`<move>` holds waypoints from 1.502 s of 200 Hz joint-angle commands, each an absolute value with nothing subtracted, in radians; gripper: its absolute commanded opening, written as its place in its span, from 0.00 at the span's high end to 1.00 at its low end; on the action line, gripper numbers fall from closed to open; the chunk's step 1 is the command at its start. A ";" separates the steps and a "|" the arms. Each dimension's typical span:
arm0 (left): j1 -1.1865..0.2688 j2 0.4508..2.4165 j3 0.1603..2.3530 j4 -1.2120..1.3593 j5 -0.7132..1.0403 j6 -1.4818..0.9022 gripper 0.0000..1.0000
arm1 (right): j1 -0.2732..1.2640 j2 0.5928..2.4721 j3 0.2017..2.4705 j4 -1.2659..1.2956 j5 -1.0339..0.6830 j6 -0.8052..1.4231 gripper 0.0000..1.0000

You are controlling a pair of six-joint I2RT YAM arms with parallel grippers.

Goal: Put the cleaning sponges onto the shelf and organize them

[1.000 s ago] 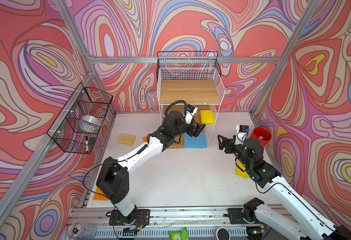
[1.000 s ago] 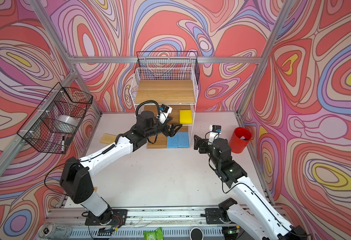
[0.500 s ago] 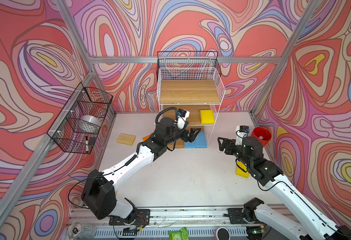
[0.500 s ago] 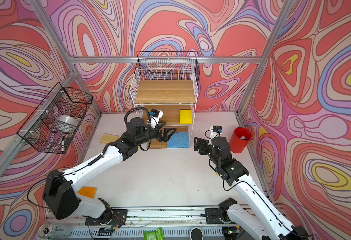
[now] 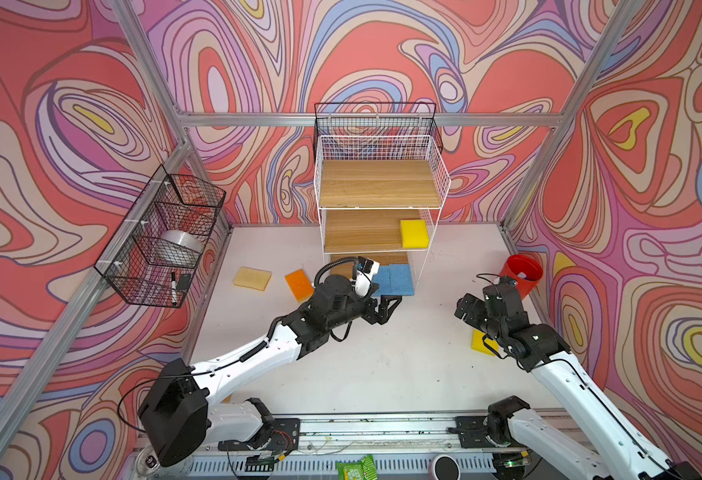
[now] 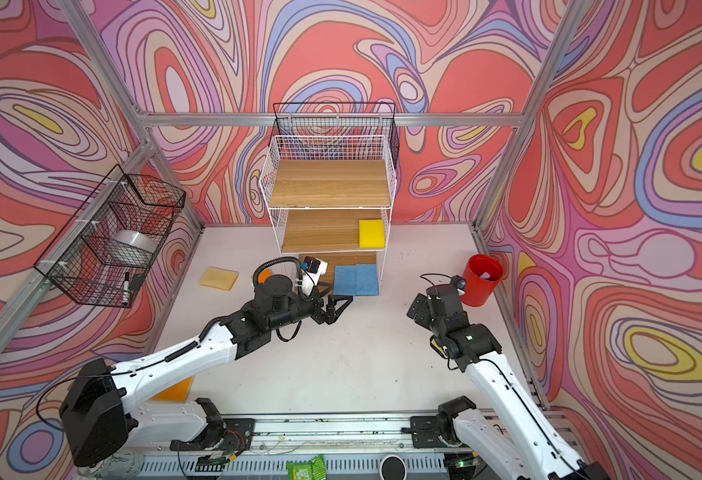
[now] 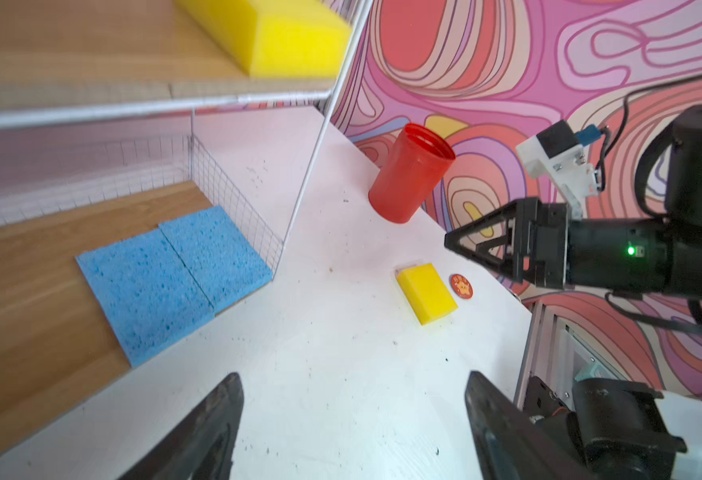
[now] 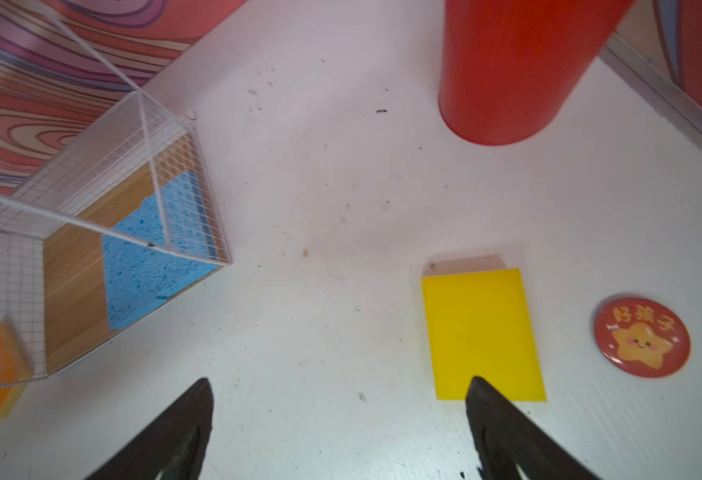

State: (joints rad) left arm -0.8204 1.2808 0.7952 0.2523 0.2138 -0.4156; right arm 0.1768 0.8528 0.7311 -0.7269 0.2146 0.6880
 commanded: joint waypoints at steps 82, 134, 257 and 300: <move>-0.833 1.216 0.537 0.406 0.128 -0.467 0.16 | -0.268 1.070 0.589 -0.543 -0.090 0.677 0.02; -0.763 1.248 0.479 0.490 0.245 -0.549 0.16 | -0.268 1.203 0.580 -0.455 -0.089 0.643 0.02; -0.725 1.330 0.480 0.545 0.291 -0.598 0.16 | -0.148 1.488 0.707 -0.445 -0.130 0.525 0.04; -0.720 1.322 0.475 0.534 0.288 -0.598 0.16 | 0.016 1.594 0.786 -0.496 -0.023 0.516 0.04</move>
State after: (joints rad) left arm -0.7288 1.3258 0.4767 0.5056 0.2810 -0.5816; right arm -0.0589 1.5276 0.7792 -0.4118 -0.0727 0.5278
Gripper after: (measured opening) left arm 0.843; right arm 0.963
